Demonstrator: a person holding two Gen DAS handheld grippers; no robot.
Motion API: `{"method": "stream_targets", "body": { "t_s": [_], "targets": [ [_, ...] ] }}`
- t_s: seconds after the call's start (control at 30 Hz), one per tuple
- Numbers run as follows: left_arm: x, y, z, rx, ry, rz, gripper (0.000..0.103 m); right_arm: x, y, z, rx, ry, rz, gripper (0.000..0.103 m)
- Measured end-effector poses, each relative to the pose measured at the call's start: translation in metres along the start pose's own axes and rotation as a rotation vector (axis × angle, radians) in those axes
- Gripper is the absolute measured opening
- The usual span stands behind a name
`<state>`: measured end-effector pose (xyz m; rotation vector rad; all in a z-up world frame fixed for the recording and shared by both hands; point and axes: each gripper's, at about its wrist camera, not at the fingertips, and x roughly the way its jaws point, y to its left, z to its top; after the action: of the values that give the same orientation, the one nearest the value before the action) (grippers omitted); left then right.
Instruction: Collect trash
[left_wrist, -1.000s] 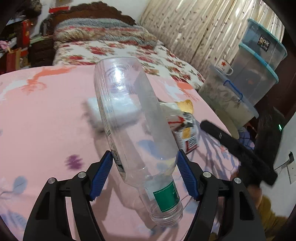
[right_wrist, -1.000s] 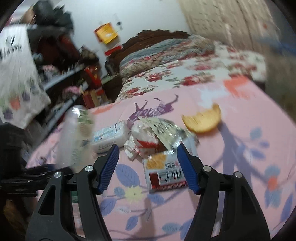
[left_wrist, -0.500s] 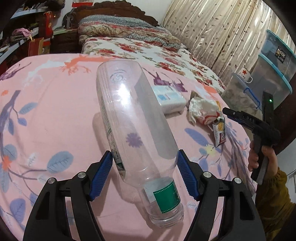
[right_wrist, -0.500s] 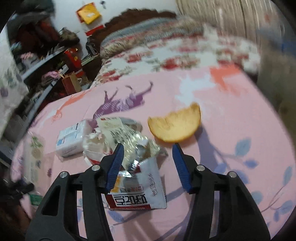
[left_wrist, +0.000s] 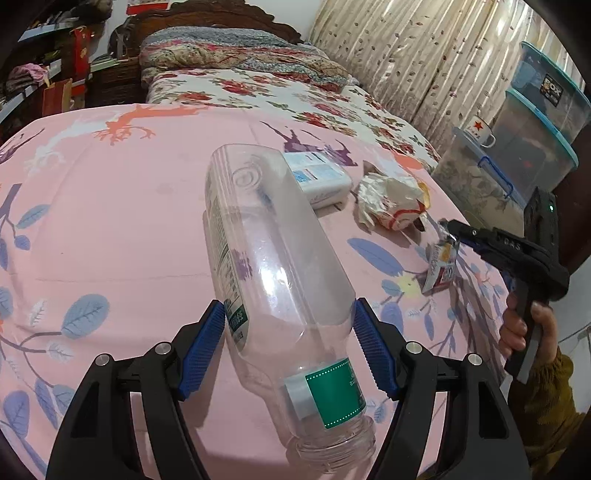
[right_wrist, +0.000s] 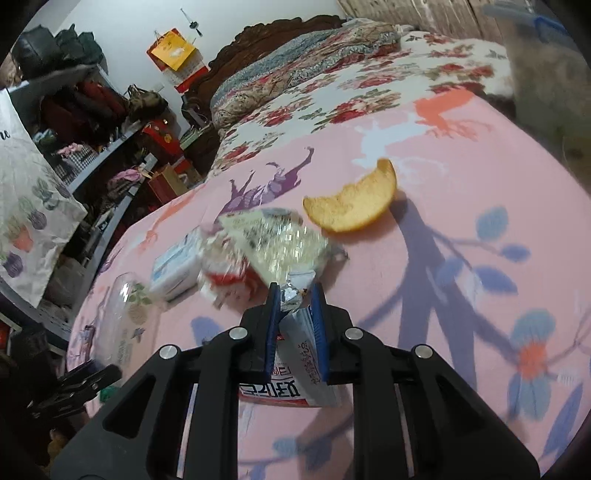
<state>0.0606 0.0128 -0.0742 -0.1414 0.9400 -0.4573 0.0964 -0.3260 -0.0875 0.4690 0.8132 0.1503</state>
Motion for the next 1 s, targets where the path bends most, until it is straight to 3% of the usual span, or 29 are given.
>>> {"method": "stream_targets", "body": {
  "t_s": [0.13,0.2,0.27,0.3,0.43,0.53,0.7,0.77,0.8,0.83,0.87,0.97,1.0],
  "targets": [
    [0.002,-0.007,-0.002,0.025,0.002,0.005,0.067,-0.007,-0.004,-0.017,0.035,0.017,0.053,0.023],
    [0.002,-0.008,-0.003,0.026,0.004,0.01,0.068,-0.01,-0.007,-0.02,0.044,0.018,0.093,0.031],
    [0.001,-0.007,-0.003,0.011,0.005,0.015,0.069,-0.017,-0.012,-0.023,0.069,-0.019,0.1,0.086],
    [0.0,-0.007,-0.002,0.007,0.002,0.024,0.071,-0.022,-0.013,-0.025,0.075,-0.049,0.103,0.087],
    [-0.003,-0.008,0.0,0.001,-0.021,0.072,0.081,-0.032,0.001,-0.038,-0.003,-0.056,0.056,0.087],
    [0.001,-0.017,0.003,0.019,-0.026,0.099,0.09,-0.026,0.027,-0.054,-0.142,-0.012,-0.022,0.087],
    [0.018,-0.025,0.002,0.039,0.007,0.135,0.09,-0.008,0.059,-0.075,-0.332,0.048,-0.146,0.088],
    [0.023,-0.023,-0.002,0.036,0.024,0.149,0.083,0.001,0.062,-0.079,-0.37,0.076,-0.191,0.087],
    [0.024,-0.022,-0.004,0.036,0.03,0.155,0.07,0.006,0.063,-0.082,-0.386,0.091,-0.2,0.084],
    [0.021,-0.021,-0.005,0.05,0.019,0.173,0.066,0.007,0.064,-0.084,-0.402,0.093,-0.217,0.076],
    [0.02,-0.02,-0.006,0.052,0.02,0.168,0.066,0.005,0.065,-0.086,-0.41,0.085,-0.217,0.057],
    [0.014,-0.011,-0.01,0.028,0.005,0.167,0.065,0.003,0.067,-0.089,-0.423,0.067,-0.221,0.028],
    [0.011,-0.007,-0.012,0.018,-0.002,0.163,0.065,0.002,0.067,-0.089,-0.41,0.061,-0.208,0.025]
  ]
}}
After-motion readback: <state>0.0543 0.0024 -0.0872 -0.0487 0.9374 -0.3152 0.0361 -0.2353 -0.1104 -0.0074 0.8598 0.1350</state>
